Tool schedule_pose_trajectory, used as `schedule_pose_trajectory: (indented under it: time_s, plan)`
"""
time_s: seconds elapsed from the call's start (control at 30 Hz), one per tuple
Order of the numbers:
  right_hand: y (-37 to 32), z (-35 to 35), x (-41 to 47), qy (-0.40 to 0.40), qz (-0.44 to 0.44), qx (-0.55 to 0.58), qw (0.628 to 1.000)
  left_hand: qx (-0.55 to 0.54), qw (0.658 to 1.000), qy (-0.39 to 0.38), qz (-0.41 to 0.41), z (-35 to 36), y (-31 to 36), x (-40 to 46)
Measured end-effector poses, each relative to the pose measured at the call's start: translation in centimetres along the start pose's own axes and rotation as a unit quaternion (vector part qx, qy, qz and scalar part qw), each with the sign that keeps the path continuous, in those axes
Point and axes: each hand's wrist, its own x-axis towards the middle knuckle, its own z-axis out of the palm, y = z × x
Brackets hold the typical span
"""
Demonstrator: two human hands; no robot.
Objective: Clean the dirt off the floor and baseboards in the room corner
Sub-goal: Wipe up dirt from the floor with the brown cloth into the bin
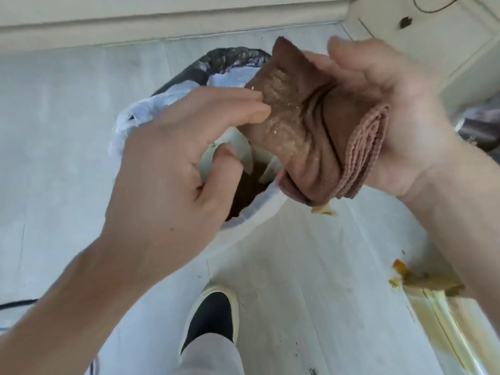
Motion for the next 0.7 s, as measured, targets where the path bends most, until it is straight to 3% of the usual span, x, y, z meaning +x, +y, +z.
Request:
schedule_pose_trajectory:
  time_s: [0.13,0.23,0.3,0.37,0.43,0.5,0.57,0.63,0.7]
  plan:
    - [-0.2,0.0,2.4,-0.04,0.07,-0.049,0.996,0.049,0.998,-0.034,0.004,0.3,-1.0,0.2]
    - [-0.2,0.1,3.5,-0.029,0.105,-0.083,0.991,0.118,0.979,-0.168,0.016,1.3,-1.9,0.6]
    - [-0.3,-0.2,4.1,0.019,0.126,-0.127,0.984,0.198,0.958,-0.203,-0.047,1.2,-3.5,1.4]
    - [-0.5,-0.4,4.2,0.075,0.128,-0.161,0.976,0.256,0.948,-0.165,-0.097,-0.2,-4.7,2.5]
    - [-0.7,-0.3,4.2,0.1,0.122,-0.155,0.975,0.199,0.97,-0.12,-0.065,-0.6,-3.8,2.6]
    - [-0.6,-0.2,4.1,0.105,0.119,-0.17,0.973,0.17,0.97,-0.172,-0.029,0.6,-2.7,2.2]
    - [-0.4,-0.2,4.1,0.126,0.117,-0.211,0.962,0.214,0.945,-0.233,-0.076,1.4,-3.2,2.4]
    - [-0.1,-0.2,3.7,0.157,0.108,-0.206,0.96,0.243,0.944,-0.19,-0.114,0.9,-3.8,3.1]
    - [0.0,-0.1,3.3,0.159,0.106,-0.185,0.964,0.202,0.967,-0.144,-0.06,0.6,-3.3,3.1]
